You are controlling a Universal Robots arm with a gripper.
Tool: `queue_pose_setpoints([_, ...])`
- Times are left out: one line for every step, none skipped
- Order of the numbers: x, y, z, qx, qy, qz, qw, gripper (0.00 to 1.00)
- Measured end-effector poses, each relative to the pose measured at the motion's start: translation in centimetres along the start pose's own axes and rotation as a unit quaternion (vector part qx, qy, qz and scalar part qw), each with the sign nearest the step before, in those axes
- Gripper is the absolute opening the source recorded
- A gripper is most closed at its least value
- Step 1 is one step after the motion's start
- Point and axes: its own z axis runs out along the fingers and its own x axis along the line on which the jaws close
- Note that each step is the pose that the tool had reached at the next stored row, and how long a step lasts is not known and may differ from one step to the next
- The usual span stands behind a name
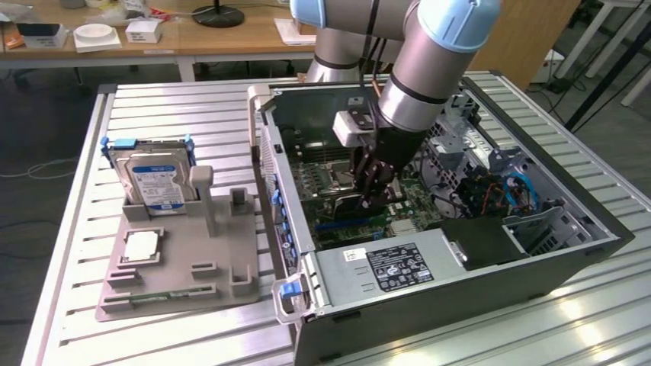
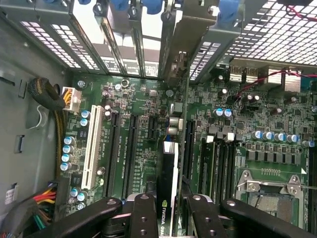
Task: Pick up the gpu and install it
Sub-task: 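Insert the gpu into the slot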
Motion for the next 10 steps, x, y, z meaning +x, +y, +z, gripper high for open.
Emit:
queue_pose_setpoints([0.00, 0.01, 0.00, 0.0000, -0.0004, 0.003, 1.0000, 0.28])
queue_pose_setpoints([0.00, 0.01, 0.00, 0.0001, -0.0008, 0.006, 1.0000, 0.28])
queue_pose_setpoints([0.00, 0.01, 0.00, 0.0001, -0.0010, 0.007, 1.0000, 0.28])
queue_pose_setpoints([0.00, 0.01, 0.00, 0.0001, -0.0011, 0.007, 1.0000, 0.28])
queue_pose_setpoints([0.00, 0.00, 0.00, 0.0001, -0.0011, 0.007, 1.0000, 0.28])
queue_pose_setpoints([0.00, 0.00, 0.00, 0.0001, -0.0011, 0.007, 1.0000, 0.28])
queue_pose_setpoints([0.00, 0.00, 0.00, 0.0001, -0.0011, 0.007, 1.0000, 0.28])
queue_pose_setpoints([0.00, 0.00, 0.00, 0.0001, -0.0011, 0.007, 1.0000, 0.28])
queue_pose_setpoints([0.00, 0.01, -0.02, 0.0001, -0.0011, 0.007, 1.0000, 0.28])
queue_pose_setpoints([0.00, 0.01, -0.02, 0.0001, -0.0012, 0.007, 1.0000, 0.28])
